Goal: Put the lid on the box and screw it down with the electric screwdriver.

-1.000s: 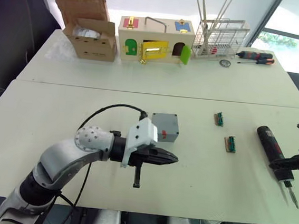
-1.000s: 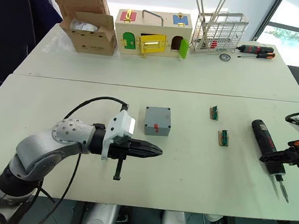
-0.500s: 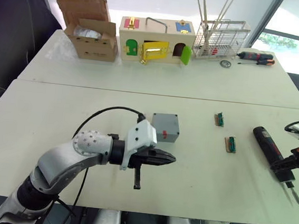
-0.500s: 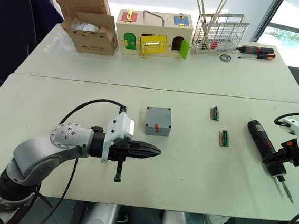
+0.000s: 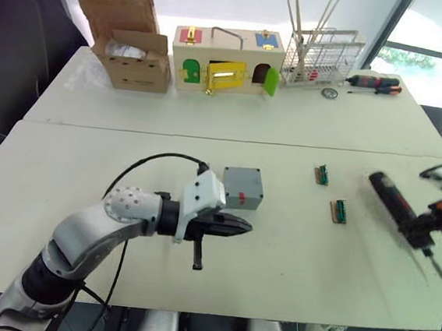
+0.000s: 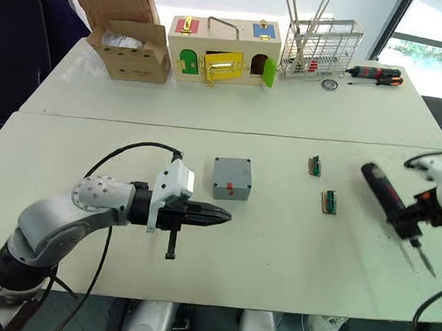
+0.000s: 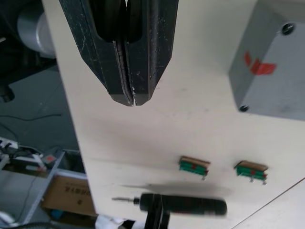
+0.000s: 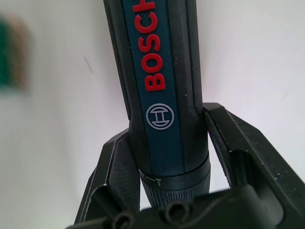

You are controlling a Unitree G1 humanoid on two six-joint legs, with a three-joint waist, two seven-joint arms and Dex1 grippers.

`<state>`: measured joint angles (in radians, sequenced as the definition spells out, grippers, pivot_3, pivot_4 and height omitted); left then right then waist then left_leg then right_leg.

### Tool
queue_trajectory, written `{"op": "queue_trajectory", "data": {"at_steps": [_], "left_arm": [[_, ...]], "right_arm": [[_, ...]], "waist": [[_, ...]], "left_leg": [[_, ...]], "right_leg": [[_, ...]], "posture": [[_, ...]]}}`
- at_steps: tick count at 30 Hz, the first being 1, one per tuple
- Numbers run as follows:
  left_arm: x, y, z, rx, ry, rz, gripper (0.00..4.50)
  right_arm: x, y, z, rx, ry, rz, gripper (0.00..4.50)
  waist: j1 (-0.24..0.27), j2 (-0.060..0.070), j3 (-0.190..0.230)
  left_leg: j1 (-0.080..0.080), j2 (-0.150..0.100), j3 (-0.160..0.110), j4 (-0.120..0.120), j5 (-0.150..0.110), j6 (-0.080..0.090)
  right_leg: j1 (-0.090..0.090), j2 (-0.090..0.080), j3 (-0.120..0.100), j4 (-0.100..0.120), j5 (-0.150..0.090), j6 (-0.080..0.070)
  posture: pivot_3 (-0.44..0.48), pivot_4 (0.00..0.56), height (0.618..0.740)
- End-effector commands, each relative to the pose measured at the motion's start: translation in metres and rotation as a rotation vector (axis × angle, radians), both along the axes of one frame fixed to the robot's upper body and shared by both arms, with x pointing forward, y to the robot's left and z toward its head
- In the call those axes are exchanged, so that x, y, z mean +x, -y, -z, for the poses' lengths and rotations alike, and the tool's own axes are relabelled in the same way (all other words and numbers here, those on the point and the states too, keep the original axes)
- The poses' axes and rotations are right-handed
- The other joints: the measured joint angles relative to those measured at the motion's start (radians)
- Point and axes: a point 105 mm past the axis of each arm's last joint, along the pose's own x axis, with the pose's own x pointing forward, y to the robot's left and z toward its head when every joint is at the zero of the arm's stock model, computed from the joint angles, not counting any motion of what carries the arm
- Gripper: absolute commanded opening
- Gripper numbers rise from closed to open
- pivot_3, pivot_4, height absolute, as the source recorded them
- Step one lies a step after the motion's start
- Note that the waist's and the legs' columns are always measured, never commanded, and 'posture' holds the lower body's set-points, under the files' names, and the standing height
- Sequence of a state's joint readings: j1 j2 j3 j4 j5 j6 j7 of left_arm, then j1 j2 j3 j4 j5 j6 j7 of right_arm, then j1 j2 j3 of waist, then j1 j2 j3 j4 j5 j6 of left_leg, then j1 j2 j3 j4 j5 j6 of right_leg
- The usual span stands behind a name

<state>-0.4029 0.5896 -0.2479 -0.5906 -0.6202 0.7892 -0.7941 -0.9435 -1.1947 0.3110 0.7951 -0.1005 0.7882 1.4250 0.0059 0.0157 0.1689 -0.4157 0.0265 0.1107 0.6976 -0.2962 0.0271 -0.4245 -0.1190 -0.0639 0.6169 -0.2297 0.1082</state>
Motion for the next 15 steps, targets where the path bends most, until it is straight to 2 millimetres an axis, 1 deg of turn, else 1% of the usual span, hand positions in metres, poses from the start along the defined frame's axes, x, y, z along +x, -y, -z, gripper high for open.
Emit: {"op": "queue_trajectory", "data": {"at_steps": [1,2,3,4,5,6,7,8,10,12,14,15], "left_arm": [[0.017,-0.012,-0.018,-0.061,0.039,-0.060,0.00],[0.025,-0.017,-0.020,-0.079,0.031,-0.089,0.00],[0.032,-0.021,-0.023,-0.092,0.020,-0.115,0.00],[0.037,-0.026,-0.024,-0.098,0.011,-0.129,0.00],[0.040,-0.028,-0.025,-0.092,0.003,-0.130,0.00],[0.042,-0.029,-0.025,-0.089,-0.006,-0.124,0.00],[0.044,-0.029,-0.025,-0.086,-0.012,-0.119,0.00],[0.047,-0.030,-0.025,-0.082,-0.016,-0.118,0.00],[0.054,-0.032,-0.024,-0.071,-0.016,-0.126,0.00],[0.060,-0.032,-0.024,-0.060,-0.008,-0.139,0.00],[0.065,-0.031,-0.024,-0.051,-0.005,-0.148,0.00],[0.067,-0.029,-0.024,-0.042,0.001,-0.148,0.00]], "right_arm": [[0.004,-0.012,-0.075,0.120,0.297,0.033,1.88],[0.004,-0.023,-0.089,0.176,0.365,0.023,1.88],[0.005,-0.047,-0.113,0.302,0.500,-0.025,1.88],[0.004,-0.064,-0.128,0.385,0.584,-0.059,1.88],[-0.001,-0.094,-0.148,0.505,0.742,-0.170,1.88],[-0.009,-0.114,-0.159,0.606,0.863,-0.231,1.88],[-0.015,-0.129,-0.164,0.690,0.968,-0.262,1.88],[-0.020,-0.144,-0.163,0.761,1.042,-0.278,1.88],[-0.023,-0.175,-0.151,0.875,1.097,-0.306,1.88],[-0.024,-0.194,-0.141,0.947,1.120,-0.306,1.88],[-0.023,-0.208,-0.134,0.996,1.147,-0.297,1.88],[-0.021,-0.218,-0.127,1.026,1.152,-0.300,1.88]], "waist": [[0.006,0.001,0.000],[0.008,0.001,0.000],[0.008,0.001,0.000],[0.007,0.001,0.001],[0.003,0.001,0.001],[-0.003,0.000,0.001],[-0.007,0.000,0.001],[-0.006,0.000,0.001],[0.005,0.000,0.001],[0.017,0.000,0.000],[0.026,0.000,0.000],[0.029,-0.001,0.000]], "left_leg": [[-0.002,0.000,0.000,-0.001,0.000,-0.001],[-0.003,0.001,-0.001,-0.001,0.001,-0.002],[-0.005,0.002,-0.003,-0.002,0.002,-0.003],[-0.006,0.002,-0.003,-0.001,0.002,-0.004],[-0.007,0.003,-0.004,-0.001,0.003,-0.005],[-0.007,0.003,-0.003,0.000,0.003,-0.005],[-0.006,0.004,-0.003,0.001,0.003,-0.005],[-0.006,0.004,-0.004,0.001,0.003,-0.006],[-0.006,0.004,-0.006,0.001,0.004,-0.006],[-0.008,0.004,-0.007,0.001,0.004,-0.006],[-0.011,0.001,-0.006,0.003,0.004,-0.006],[-0.011,-0.001,-0.006,0.003,0.004,-0.006]], "right_leg": [[-0.002,0.001,-0.001,0.001,0.000,0.000],[-0.004,0.002,-0.002,0.001,0.000,0.000],[-0.005,0.003,-0.004,0.001,0.000,0.000],[-0.005,0.004,-0.005,0.002,0.000,0.000],[-0.006,0.004,-0.006,0.003,0.000,0.000],[-0.006,0.004,-0.005,0.003,0.001,-0.001],[-0.005,0.004,-0.005,0.004,0.001,-0.001],[-0.005,0.004,-0.005,0.005,0.002,-0.002],[-0.005,0.004,-0.006,0.009,0.001,-0.001],[-0.005,0.004,-0.008,0.012,0.001,-0.001],[-0.006,0.003,-0.008,0.011,0.001,-0.001],[-0.006,0.001,-0.008,0.011,0.001,-0.001]], "posture": [[0.000,0.150,0.728],[0.000,0.150,0.728],[0.000,0.150,0.728],[0.000,0.150,0.728],[0.000,0.150,0.728],[0.000,0.150,0.728],[0.000,0.150,0.728],[0.000,0.150,0.728],[0.000,0.150,0.728],[0.000,0.150,0.728],[0.000,0.150,0.728],[0.000,0.150,0.728]]}}
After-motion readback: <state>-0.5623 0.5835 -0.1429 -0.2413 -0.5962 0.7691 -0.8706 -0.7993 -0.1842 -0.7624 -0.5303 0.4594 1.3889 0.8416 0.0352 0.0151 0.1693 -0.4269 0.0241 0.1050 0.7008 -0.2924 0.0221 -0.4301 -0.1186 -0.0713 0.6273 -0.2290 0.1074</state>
